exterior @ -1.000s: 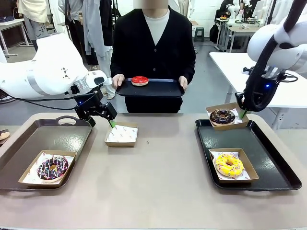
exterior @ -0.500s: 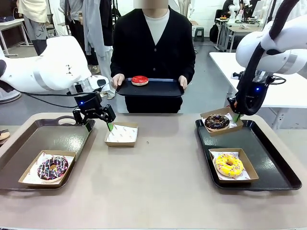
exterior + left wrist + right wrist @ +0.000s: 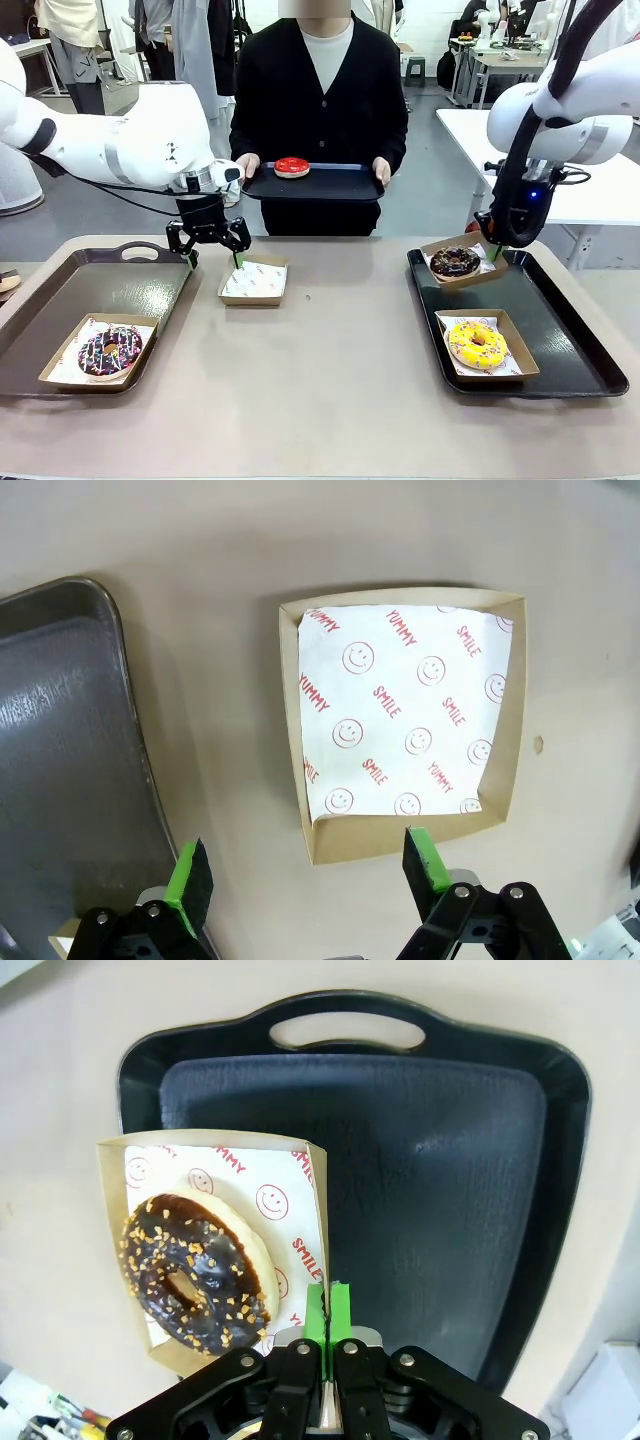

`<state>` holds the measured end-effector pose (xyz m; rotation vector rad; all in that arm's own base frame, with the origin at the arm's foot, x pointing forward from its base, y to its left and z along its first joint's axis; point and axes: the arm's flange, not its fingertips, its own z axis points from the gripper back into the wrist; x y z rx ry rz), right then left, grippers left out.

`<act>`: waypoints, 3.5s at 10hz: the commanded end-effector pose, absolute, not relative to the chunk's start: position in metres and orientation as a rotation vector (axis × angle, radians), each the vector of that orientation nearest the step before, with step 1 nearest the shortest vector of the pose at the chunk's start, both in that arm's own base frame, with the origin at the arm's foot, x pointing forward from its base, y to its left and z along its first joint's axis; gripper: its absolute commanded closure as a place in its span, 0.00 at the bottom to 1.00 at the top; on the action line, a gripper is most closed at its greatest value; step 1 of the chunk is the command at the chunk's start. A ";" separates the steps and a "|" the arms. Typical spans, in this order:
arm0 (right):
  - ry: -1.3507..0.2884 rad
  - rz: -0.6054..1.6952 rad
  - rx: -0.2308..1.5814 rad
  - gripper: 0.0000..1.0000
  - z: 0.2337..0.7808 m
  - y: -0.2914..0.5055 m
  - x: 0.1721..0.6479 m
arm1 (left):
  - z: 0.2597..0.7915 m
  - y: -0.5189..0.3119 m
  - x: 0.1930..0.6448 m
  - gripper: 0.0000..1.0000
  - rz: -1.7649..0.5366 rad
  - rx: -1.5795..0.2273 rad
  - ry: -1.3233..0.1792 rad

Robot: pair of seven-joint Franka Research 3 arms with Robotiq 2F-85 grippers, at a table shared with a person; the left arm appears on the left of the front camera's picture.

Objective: Individually package the donuts and arrange them on the tray.
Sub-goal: Place the picked Paper togo box on the Handle tray while simultaneously picking up another Paper togo box from the table with the other hand.

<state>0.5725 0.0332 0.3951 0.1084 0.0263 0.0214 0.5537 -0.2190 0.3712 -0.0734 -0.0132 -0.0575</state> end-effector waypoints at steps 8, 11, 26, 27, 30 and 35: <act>-0.001 -0.027 0.024 0.98 0.374 0.053 0.587 | 0.348 -0.231 0.572 0.00 -0.007 0.009 -0.051; 0.012 -0.036 0.022 0.98 0.370 0.053 0.586 | 0.344 -0.233 0.574 0.00 -0.012 0.008 -0.071; 0.038 -0.033 0.038 0.00 0.368 0.048 0.586 | 0.330 -0.231 0.590 1.00 -0.016 -0.015 -0.060; 0.038 -0.032 0.038 0.00 0.367 0.048 0.585 | 0.331 -0.232 0.589 1.00 -0.018 -0.013 -0.057; 0.045 -0.034 0.051 0.00 0.366 0.047 0.584 | 0.330 -0.233 0.587 1.00 -0.021 -0.010 -0.052; 0.047 -0.031 0.058 0.00 0.366 0.046 0.581 | 0.331 -0.234 0.587 1.00 -0.025 -0.004 -0.049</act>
